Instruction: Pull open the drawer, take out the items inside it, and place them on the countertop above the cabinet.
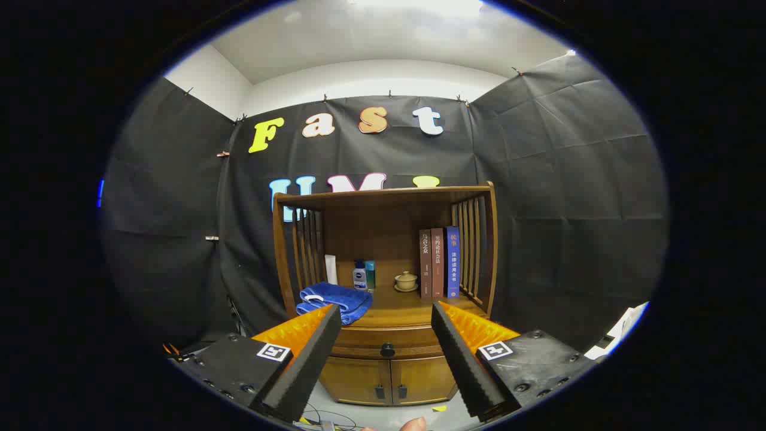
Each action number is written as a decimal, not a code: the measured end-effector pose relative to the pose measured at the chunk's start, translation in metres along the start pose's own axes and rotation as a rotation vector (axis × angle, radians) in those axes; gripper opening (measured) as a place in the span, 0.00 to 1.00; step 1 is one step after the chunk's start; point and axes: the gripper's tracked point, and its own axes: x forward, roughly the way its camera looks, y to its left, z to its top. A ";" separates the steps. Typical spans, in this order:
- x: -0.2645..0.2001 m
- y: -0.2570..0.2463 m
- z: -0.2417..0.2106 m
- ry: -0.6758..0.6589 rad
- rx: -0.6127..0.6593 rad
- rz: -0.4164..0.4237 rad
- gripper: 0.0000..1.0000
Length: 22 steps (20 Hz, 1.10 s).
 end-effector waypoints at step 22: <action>0.011 0.006 -0.017 -0.013 0.005 0.012 0.98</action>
